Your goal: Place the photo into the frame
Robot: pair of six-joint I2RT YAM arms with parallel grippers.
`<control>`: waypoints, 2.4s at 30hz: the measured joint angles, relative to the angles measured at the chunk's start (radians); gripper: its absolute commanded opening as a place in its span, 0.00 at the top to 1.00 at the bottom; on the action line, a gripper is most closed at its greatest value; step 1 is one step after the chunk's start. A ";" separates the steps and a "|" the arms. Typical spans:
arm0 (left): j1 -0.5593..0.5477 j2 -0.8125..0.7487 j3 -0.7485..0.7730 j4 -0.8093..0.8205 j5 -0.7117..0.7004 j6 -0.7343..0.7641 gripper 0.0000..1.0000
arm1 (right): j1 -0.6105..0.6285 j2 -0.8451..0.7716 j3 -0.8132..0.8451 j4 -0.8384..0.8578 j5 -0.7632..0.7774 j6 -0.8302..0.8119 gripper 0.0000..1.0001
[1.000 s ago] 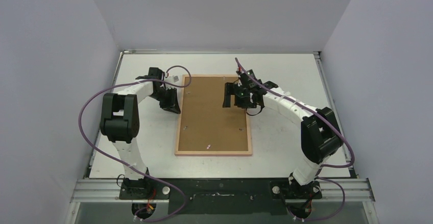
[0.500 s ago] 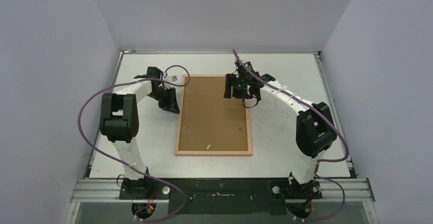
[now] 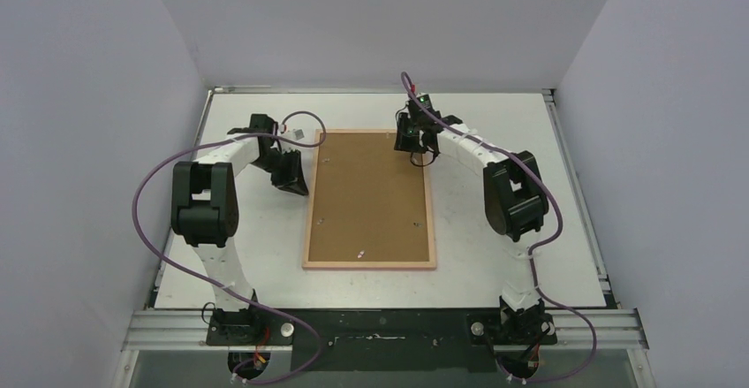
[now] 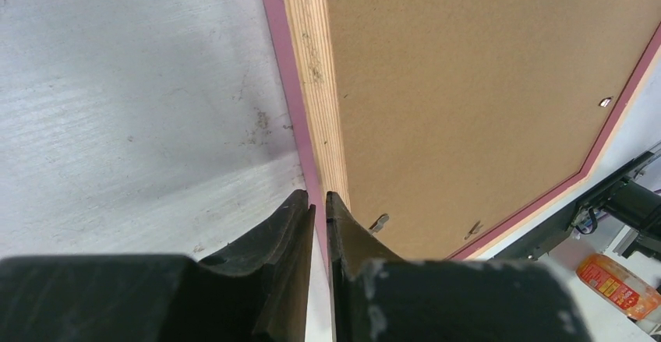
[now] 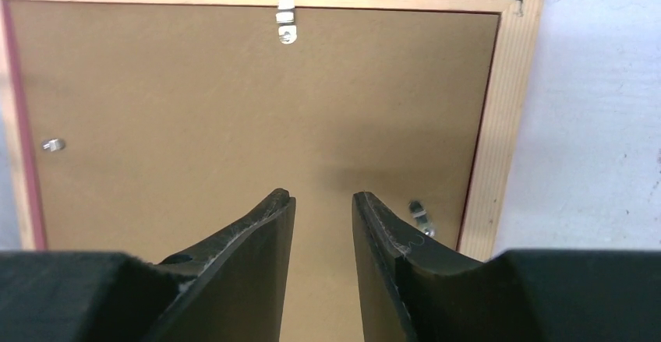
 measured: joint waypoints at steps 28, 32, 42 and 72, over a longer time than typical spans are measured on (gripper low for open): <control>0.037 0.000 0.074 -0.054 0.022 0.019 0.88 | 0.008 0.272 0.399 -0.048 0.125 -0.070 0.36; 0.040 0.000 0.074 -0.056 0.023 0.022 0.88 | 0.033 0.310 0.476 -0.082 0.191 -0.126 0.36; 0.051 0.027 0.169 -0.068 0.019 0.025 0.73 | 0.060 0.264 0.412 -0.084 0.275 -0.146 0.11; -0.049 -0.142 -0.224 -0.075 -0.121 0.598 0.78 | -0.195 0.095 -0.005 0.087 -0.258 0.143 0.08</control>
